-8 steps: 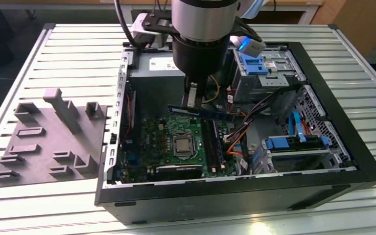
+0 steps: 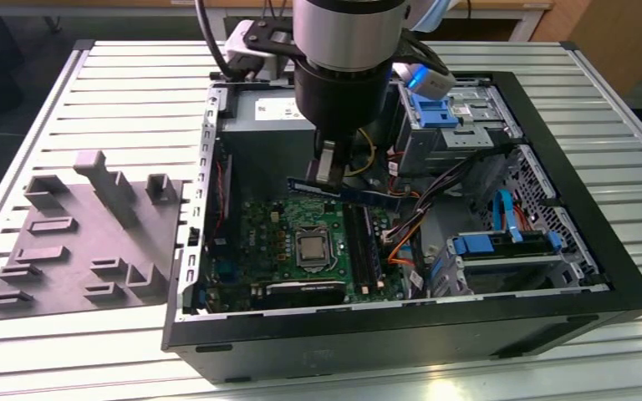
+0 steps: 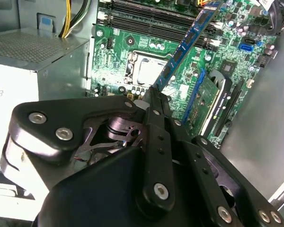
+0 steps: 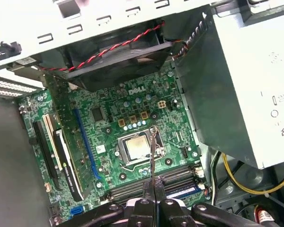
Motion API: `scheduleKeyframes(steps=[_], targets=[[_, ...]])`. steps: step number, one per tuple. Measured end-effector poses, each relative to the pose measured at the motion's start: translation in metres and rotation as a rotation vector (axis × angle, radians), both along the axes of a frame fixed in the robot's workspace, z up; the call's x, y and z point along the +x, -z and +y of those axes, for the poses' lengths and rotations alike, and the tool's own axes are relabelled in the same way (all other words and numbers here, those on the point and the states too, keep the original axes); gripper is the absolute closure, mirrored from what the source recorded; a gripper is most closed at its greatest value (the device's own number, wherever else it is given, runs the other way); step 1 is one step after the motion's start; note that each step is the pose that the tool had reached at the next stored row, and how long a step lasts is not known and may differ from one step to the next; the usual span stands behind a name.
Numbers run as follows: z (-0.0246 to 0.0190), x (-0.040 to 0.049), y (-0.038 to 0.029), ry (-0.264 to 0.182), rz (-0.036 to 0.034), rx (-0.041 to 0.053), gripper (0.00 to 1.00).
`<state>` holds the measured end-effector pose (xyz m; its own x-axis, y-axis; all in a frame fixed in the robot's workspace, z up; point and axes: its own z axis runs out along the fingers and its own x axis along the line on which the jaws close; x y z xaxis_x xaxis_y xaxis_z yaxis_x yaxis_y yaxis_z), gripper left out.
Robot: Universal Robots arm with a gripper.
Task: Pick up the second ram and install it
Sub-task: 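Insert the second ram into the second slot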
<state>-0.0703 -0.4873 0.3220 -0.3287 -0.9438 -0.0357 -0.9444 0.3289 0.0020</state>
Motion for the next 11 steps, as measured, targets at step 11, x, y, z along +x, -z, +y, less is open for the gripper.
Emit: scheduleKeyframes(steps=[11], targets=[[0.0000,0.0000,0.0000,0.075,0.0000,0.0000,0.89]])
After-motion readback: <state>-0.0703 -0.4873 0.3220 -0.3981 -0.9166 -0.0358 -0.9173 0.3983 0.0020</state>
